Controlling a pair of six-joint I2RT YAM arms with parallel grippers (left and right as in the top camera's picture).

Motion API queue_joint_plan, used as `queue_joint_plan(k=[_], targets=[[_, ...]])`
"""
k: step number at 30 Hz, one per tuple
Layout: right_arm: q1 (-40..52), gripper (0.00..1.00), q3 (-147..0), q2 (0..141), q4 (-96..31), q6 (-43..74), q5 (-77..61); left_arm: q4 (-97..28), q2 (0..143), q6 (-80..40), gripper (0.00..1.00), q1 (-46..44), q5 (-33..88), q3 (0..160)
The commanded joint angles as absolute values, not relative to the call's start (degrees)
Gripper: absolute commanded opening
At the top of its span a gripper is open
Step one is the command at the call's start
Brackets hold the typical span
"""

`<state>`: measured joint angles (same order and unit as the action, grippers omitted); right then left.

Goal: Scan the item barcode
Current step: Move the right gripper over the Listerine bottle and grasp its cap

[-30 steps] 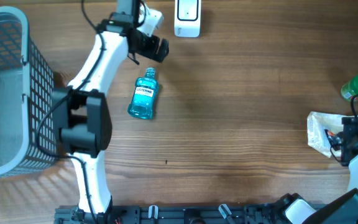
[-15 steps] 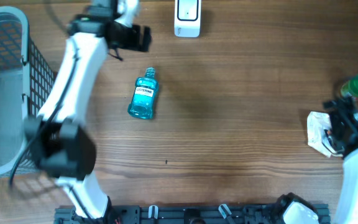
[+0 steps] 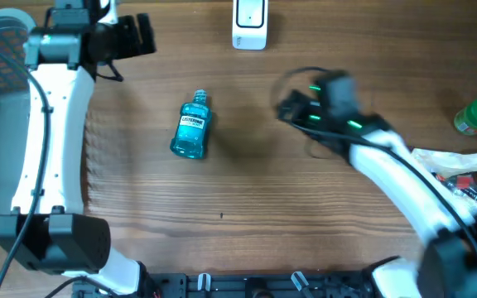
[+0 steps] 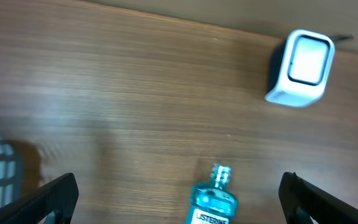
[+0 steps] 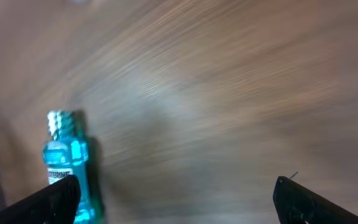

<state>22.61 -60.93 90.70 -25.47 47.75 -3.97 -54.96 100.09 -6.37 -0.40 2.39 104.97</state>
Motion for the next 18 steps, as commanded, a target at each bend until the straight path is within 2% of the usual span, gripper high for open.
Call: queue_joint_plan(k=[1,9,18], targets=[[28.58,1.00,-76.64,102.94,-28.86,47.94,-2.35,-54.92,96.62,-7.94,1.00,-0.10,0.23,104.71],[34.37,1.00,-100.12,120.14,-36.82,48.03,-1.30,-54.98,95.94,-8.05,1.00,0.03,-3.97,104.71],[36.73,1.00,-103.94,124.66,-35.16,50.11,-0.08,-50.72,89.76,-11.44,1.00,4.80,-3.95,104.71]])
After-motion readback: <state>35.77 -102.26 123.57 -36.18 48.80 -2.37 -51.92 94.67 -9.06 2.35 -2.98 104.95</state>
